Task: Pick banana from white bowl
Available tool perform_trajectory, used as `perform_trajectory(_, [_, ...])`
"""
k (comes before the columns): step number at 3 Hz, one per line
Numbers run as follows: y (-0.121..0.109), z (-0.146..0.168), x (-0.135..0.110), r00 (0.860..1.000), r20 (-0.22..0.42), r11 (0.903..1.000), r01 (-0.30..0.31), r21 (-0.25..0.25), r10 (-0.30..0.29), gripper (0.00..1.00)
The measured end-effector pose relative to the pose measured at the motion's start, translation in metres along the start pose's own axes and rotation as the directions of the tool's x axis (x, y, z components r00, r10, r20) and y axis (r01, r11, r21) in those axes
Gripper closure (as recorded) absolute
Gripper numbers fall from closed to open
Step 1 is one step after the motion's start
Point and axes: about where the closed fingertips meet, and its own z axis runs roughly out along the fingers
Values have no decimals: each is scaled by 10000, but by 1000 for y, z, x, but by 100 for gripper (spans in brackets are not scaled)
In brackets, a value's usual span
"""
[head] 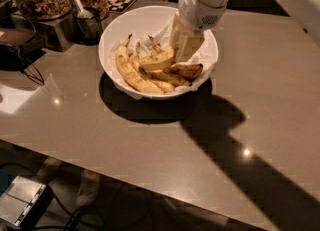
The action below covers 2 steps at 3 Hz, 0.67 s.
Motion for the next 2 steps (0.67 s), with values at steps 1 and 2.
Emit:
perform_trajectory(1, [-3, -23, -6, 9987, 518, 9976, -10, 688, -26, 100])
perform_trajectory(2, [-3, -33, -8, 9967, 809, 9950, -50, 1002, -32, 100])
